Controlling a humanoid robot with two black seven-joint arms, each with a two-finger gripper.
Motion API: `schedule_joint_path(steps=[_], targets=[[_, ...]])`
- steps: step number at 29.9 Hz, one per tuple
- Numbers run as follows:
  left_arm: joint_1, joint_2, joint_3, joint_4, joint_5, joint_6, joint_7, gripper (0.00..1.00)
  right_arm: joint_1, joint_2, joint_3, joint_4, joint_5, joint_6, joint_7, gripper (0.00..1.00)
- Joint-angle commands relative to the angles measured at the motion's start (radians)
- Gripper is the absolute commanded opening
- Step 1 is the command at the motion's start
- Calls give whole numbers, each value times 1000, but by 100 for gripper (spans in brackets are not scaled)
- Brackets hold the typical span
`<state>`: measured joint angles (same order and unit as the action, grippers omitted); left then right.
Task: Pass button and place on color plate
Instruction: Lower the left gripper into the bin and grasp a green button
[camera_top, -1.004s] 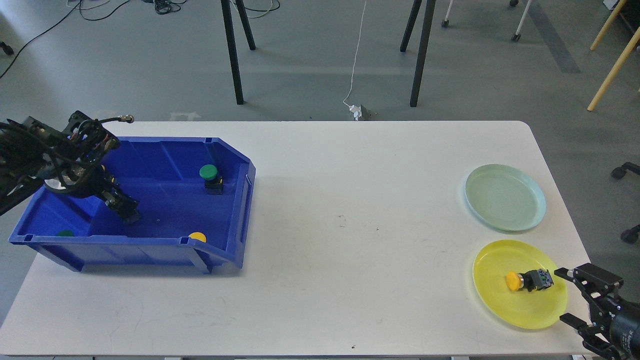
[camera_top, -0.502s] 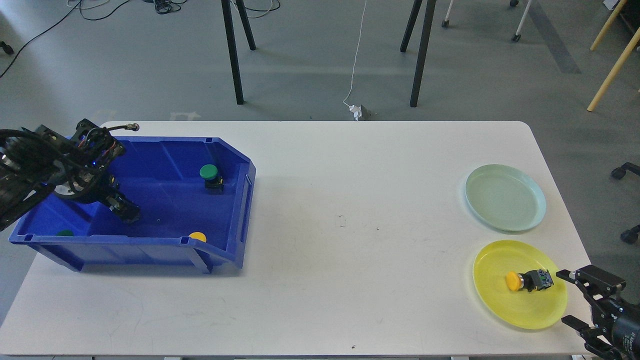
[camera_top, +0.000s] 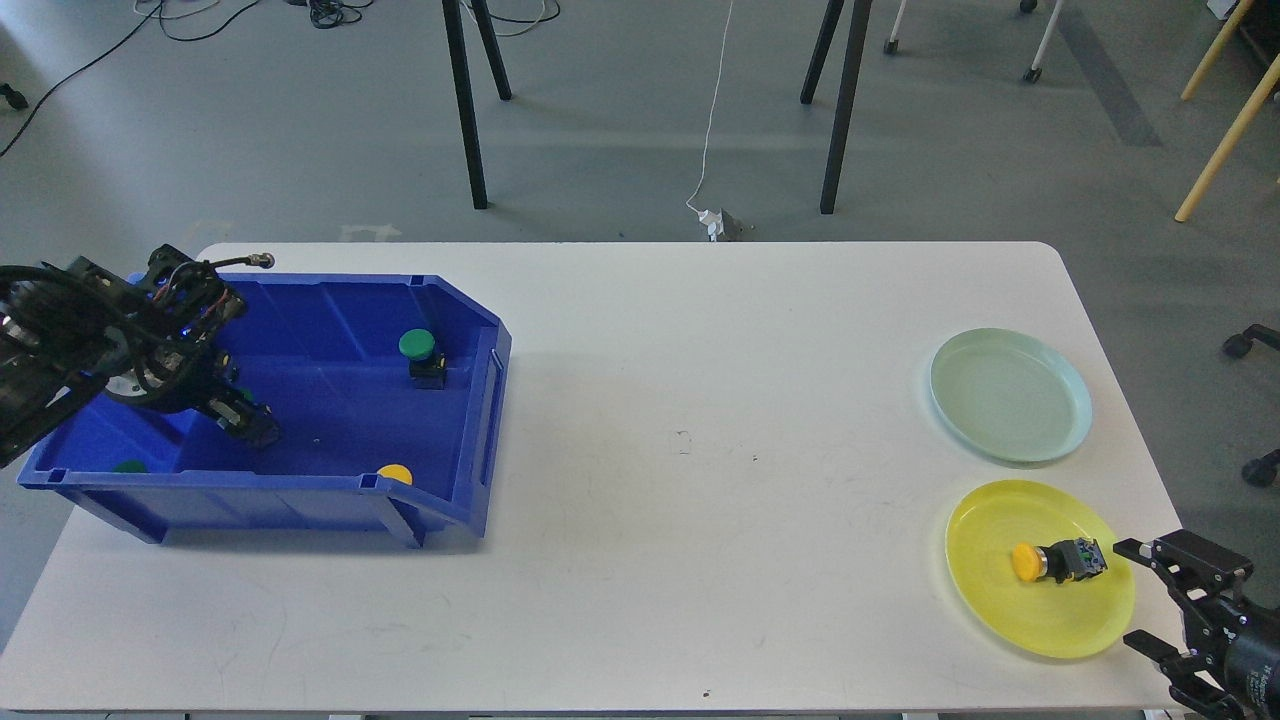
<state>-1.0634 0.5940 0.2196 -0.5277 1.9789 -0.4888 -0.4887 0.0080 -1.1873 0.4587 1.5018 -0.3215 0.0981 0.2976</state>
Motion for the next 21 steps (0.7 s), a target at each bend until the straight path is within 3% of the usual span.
schedule_joint_path(steps=[1,5,13,17,21], targets=[[-1,1,0,-2,1,0,0,57,0,2,0,0,-1,0,0,98],[2,3,1,-2,5,0,0,31,0,3,0,0,-1,0,0,98],[-1,6,14,-14,-2,0,0,26,1,6,5,0,-1,-2,0,98],[-7,7,3,-20,-6,0,0,14,0,6,5,0,1,-2,0,98],[-59,52,-12,-107,-21,0,0,13,1,6,18,0,1,-3,0,98]])
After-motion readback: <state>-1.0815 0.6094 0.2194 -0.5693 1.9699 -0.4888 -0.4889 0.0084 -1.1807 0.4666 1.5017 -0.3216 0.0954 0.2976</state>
